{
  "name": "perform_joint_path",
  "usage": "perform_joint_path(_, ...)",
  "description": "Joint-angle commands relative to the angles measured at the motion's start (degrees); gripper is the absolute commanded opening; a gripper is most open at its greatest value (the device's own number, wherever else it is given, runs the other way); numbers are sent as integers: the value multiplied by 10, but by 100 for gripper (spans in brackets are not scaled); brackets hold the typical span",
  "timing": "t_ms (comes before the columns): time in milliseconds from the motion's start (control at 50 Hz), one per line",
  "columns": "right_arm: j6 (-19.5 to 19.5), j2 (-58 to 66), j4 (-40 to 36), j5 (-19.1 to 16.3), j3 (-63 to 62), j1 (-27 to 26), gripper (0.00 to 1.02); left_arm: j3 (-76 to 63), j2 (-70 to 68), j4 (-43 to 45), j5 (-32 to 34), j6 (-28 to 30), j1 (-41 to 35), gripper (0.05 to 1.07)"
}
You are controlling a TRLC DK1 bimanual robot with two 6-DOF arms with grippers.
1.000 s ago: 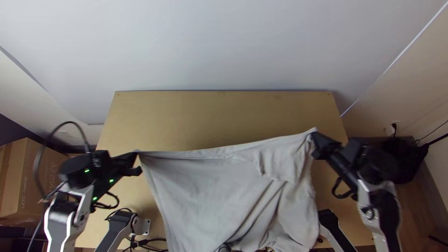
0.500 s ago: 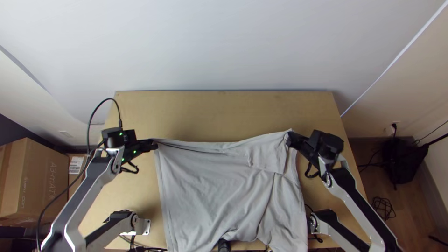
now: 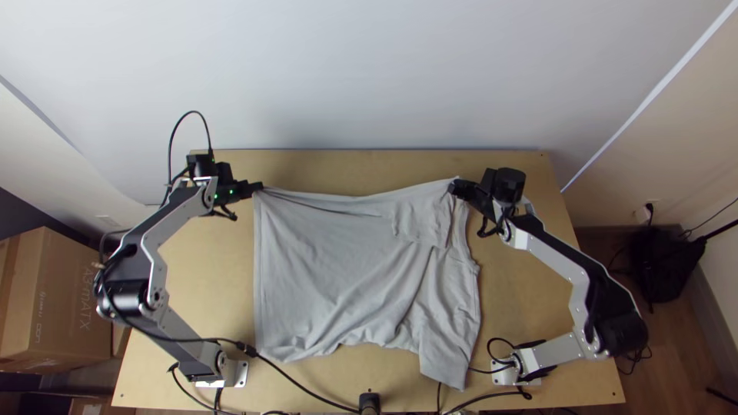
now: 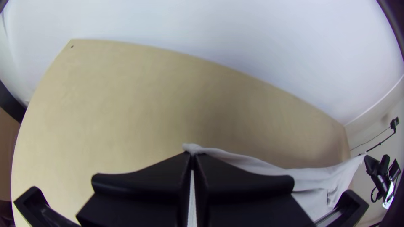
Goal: Fold the t-shirt
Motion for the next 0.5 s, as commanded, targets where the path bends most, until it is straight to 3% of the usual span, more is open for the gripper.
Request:
perform_joint_path(0,-7,63,15,1,60,-4,2,91,72,-4,-2,-3,8,8)
perform_joint_path(240,-10,191,-5,30,219,-18,2,319,223,-86,-27,-24,16,8)
perform_joint_path(480,-15,282,-52,35,358,-24,3,462,310,-141,-46,-59,17,9)
